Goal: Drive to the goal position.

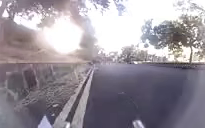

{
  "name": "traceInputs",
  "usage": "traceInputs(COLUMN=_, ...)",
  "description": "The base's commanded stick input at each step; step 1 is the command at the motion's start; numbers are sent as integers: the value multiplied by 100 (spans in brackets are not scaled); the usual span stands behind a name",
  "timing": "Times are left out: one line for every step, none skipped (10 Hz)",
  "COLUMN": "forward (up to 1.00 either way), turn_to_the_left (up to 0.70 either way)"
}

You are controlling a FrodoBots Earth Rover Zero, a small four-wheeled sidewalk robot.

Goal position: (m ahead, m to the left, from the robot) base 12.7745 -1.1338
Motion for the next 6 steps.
traceInputs(forward=50, turn_to_the_left=-21)
traceInputs(forward=50, turn_to_the_left=0)
traceInputs(forward=50, turn_to_the_left=0)
traceInputs(forward=50, turn_to_the_left=0)
traceInputs(forward=50, turn_to_the_left=0)
traceInputs(forward=50, turn_to_the_left=0)
